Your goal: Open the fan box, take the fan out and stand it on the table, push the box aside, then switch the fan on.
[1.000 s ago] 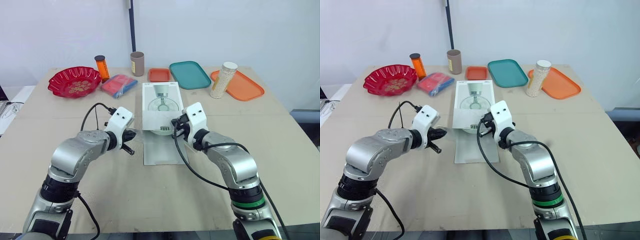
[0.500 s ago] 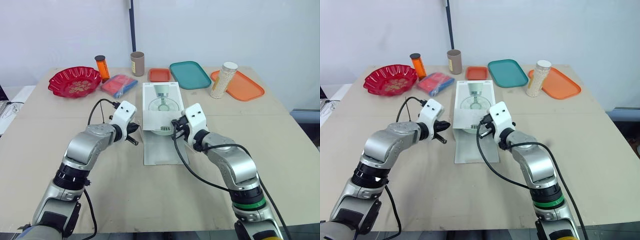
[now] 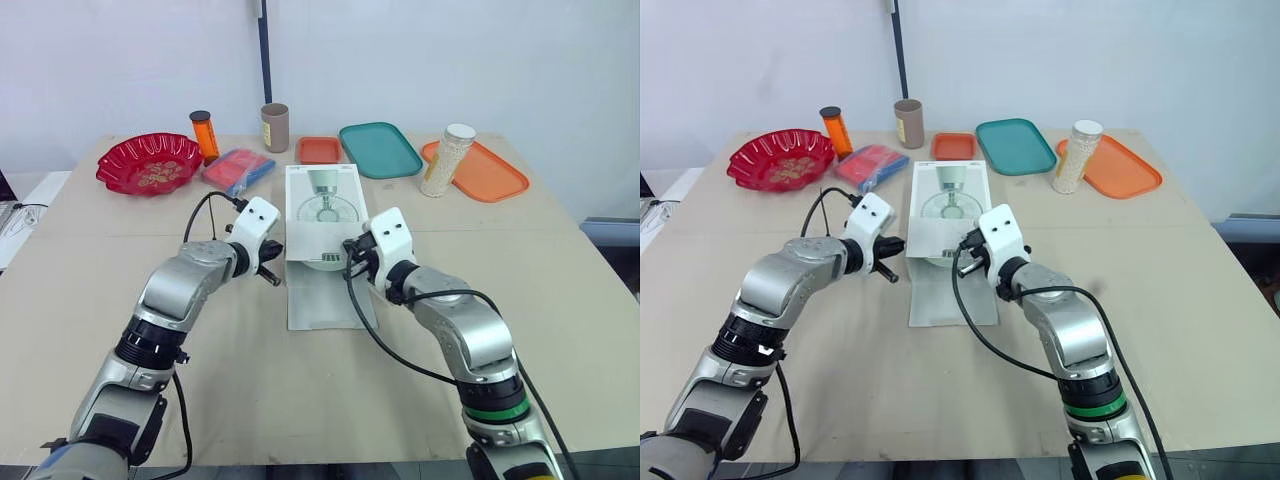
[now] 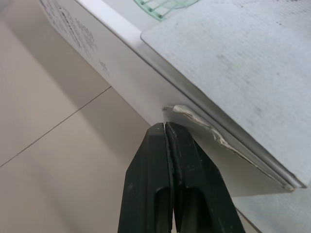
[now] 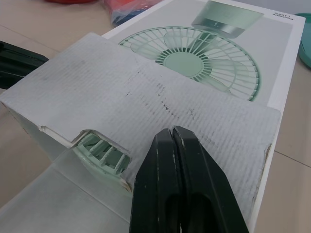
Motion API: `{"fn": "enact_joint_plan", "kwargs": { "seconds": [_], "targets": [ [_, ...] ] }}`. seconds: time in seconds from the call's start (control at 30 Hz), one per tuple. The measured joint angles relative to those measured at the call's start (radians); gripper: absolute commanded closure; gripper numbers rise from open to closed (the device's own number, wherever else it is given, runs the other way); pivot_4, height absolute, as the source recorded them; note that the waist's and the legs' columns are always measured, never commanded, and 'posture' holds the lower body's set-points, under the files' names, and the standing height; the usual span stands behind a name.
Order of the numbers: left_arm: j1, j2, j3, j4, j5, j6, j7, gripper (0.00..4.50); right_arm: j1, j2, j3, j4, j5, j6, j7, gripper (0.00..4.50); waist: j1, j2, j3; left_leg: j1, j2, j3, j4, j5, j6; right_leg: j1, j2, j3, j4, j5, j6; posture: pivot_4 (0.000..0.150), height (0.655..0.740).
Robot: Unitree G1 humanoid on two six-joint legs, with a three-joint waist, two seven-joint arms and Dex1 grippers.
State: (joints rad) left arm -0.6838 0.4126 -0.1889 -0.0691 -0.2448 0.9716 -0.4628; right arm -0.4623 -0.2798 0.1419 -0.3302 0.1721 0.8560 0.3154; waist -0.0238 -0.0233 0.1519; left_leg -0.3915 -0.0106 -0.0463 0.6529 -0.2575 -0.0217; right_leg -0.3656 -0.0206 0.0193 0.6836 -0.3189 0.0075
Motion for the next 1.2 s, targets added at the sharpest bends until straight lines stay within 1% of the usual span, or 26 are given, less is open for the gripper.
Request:
{"fn": "enact_joint_plan", "kwargs": {
  "seconds": [0.13,0.2,0.23,0.3,0.4,0.43,0.53,0.6,0.63,0.7,0.8,0.83,0.93,0.97,1.0,1.13,1.17,1.2],
  "targets": [
    [0.006,0.034,0.079,-0.101,-0.02,0.071,0.018,4.39,0.002,0.003,0.001,-0.001,0.0,0.0,0.0,4.49,-0.001,0.0,0.0,0.0,0.0,0.0,0.0,0.0,0.0,0.0,0.0,0.0,0.0,0.0,0.0,0.15,0.7382],
    [0.007,0.032,0.137,-0.139,-0.045,0.113,0.025,4.39,0.002,0.004,0.001,-0.001,-0.001,0.0,0.0,4.49,0.0,0.0,0.0,0.0,0.0,0.0,0.0,0.0,0.0,0.0,0.0,0.0,0.0,0.0,0.0,0.15,0.7382],
    [0.008,0.021,0.173,-0.157,-0.064,0.14,0.03,4.39,0.002,0.005,0.001,-0.001,-0.001,0.0,0.0,4.49,0.0,0.0,0.0,0.0,0.0,0.0,0.0,0.0,0.0,0.0,0.0,0.0,0.0,0.0,0.0,0.15,0.7382],
    [0.011,-0.036,0.293,-0.229,-0.135,0.241,0.049,4.39,0.002,0.008,0.002,0.0,-0.001,0.0,0.0,4.49,0.0,-0.001,0.0,0.0,0.0,0.0,0.0,0.0,0.0,0.0,0.0,0.0,0.0,0.0,0.0,0.15,0.7382],
    [0.015,-0.083,0.391,-0.29,-0.193,0.34,0.067,4.39,0.002,0.009,0.003,0.001,-0.002,0.0,0.0,4.49,-0.001,-0.001,0.0,0.0,0.0,0.0,0.0,0.0,0.0,0.0,0.0,0.0,0.0,0.0,0.0,0.15,0.7382],
    [0.026,-0.116,0.451,-0.325,-0.224,0.4,0.078,4.39,0.002,0.009,0.004,0.001,-0.002,-0.001,0.0,4.49,-0.001,-0.001,-0.001,0.0,0.0,0.0,0.0,0.0,0.0,0.0,0.0,0.0,0.0,0.0,0.0,0.15,0.7382],
    [0.039,-0.189,0.571,-0.37,-0.266,0.528,0.111,4.39,0.003,0.009,0.004,0.002,-0.003,-0.002,0.0,4.49,-0.001,-0.001,-0.001,0.0,0.0,0.0,0.0,0.0,-0.001,0.0,0.0,0.0,0.0,0.0,0.0,0.15,0.7382],
    [0.037,-0.222,0.618,-0.389,-0.275,0.579,0.127,4.39,0.003,0.009,0.005,0.004,-0.004,-0.002,0.001,4.49,-0.001,-0.002,-0.001,0.0,0.0,0.0,0.0,0.0,-0.001,0.001,0.0,0.0,0.0,0.0,0.001,0.15,0.7382],
    [0.032,-0.291,0.687,-0.404,-0.3,0.618,0.151,4.39,0.003,0.009,0.005,0.005,-0.005,-0.003,0.001,4.49,0.0,-0.002,-0.001,0.0,0.0,0.0,0.001,0.0,-0.001,0.001,0.0,0.0,0.0,0.0,0.001,0.15,0.7382],
    [0.031,-0.366,0.752,-0.414,-0.332,0.632,0.182,4.39,0.003,0.009,0.006,0.008,-0.007,-0.003,0.002,4.49,0.0,-0.003,-0.002,0.0,0.0,0.0,0.001,0.0,-0.001,0.001,0.0,-0.001,0.0,0.0,0.001,0.15,0.7382],
    [0.031,-0.488,0.853,-0.417,-0.413,0.637,0.266,4.39,0.003,0.01,0.007,0.01,-0.011,-0.004,0.002,4.49,0.0,-0.004,-0.002,0.0,0.0,0.0,0.001,0.001,-0.001,0.001,0.0,0.0,0.0,0.0,0.001,0.15,0.7382],
    [0.042,-0.54,0.882,-0.42,-0.474,0.637,0.317,4.39,0.002,0.011,0.008,0.01,-0.011,-0.004,0.003,4.49,-0.001,-0.004,-0.002,0.001,0.0,0.0,0.0,0.0,-0.001,0.001,0.0,0.0,0.0,0.0,0.001,0.15,0.7382],
    [0.075,-0.558,0.908,-0.433,-0.599,0.637,0.421,4.39,0.001,0.012,0.009,0.01,-0.012,-0.004,0.004,4.49,-0.002,-0.004,-0.002,0.001,0.001,0.001,0.0,0.001,-0.003,0.001,0.0,0.0,0.0,0.0,0.001,0.15,0.7382],
    [0.085,-0.562,0.918,-0.43,-0.657,0.637,0.478,4.39,0.001,0.012,0.009,0.01,-0.012,-0.004,0.004,4.49,-0.001,-0.004,-0.002,0.001,0.001,0.001,0.0,0.001,-0.003,0.001,0.0,0.0,0.0,0.001,0.001,0.15,0.7382],
    [0.09,-0.565,0.921,-0.429,-0.683,0.638,0.504,4.39,0.001,0.012,0.009,0.01,-0.013,-0.004,0.004,4.49,0.0,-0.004,-0.002,0.001,0.001,0.0,0.0,0.001,-0.003,0.002,0.0,0.0,0.0,0.001,0.001,0.15,0.7382],
    [0.093,-0.551,0.918,-0.339,-0.859,0.638,0.676,4.39,0.001,0.017,0.009,0.011,-0.014,-0.003,0.003,4.49,0.0,-0.005,-0.002,0.002,0.001,0.0,0.0,0.001,-0.004,0.002,0.0,0.0,0.0,0.001,0.002,0.15,0.7382],
    [0.093,-0.55,0.917,-0.337,-0.862,0.638,0.679,4.39,0.001,0.017,0.009,0.011,-0.014,-0.003,0.003,4.49,0.0,-0.005,-0.002,0.002,0.001,0.0,0.0,0.001,-0.004,0.002,0.0,0.0,0.0,0.001,0.002,0.15,0.7382],
    [0.093,-0.534,0.901,-0.312,-0.911,0.638,0.716,4.39,0.001,0.018,0.009,0.011,-0.014,-0.003,0.003,4.49,-0.001,-0.005,-0.002,0.002,0.001,0.0,0.0,0.001,-0.004,0.002,0.0,0.0,0.0,0.001,0.002,0.15,0.7382]
  ]
}}
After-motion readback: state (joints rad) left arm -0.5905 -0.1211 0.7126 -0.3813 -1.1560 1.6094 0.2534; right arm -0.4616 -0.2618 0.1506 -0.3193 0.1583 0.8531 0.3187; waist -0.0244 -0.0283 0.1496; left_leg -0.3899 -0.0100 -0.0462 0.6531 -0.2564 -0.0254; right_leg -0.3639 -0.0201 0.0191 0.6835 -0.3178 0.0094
